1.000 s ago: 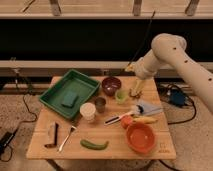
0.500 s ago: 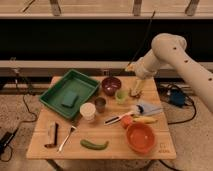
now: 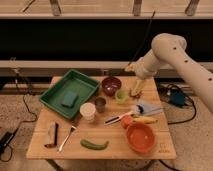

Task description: Place pepper in paper cup

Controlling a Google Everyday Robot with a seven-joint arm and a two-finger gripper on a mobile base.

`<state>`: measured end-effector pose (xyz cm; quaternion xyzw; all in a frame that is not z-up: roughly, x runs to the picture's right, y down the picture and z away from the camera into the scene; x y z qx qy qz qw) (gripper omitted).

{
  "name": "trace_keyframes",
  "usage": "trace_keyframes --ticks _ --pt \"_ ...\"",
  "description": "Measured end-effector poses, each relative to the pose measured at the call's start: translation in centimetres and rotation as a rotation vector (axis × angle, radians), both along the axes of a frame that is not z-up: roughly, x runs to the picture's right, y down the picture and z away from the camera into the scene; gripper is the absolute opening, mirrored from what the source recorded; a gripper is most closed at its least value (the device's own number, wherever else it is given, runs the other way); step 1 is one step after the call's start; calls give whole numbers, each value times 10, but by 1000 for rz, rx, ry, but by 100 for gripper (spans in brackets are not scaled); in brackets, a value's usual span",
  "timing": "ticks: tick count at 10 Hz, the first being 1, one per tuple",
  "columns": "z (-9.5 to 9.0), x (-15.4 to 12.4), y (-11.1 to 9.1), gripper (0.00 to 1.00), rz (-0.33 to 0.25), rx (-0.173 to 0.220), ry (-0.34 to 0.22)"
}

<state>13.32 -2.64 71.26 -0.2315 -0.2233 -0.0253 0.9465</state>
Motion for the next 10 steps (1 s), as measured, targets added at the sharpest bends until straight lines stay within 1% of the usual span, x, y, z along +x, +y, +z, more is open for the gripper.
trace_keyframes --ticks 9,10 --pt "1 0 0 78 1 -3 -1" --pt "3 -3 5 78 -2 -10 -4"
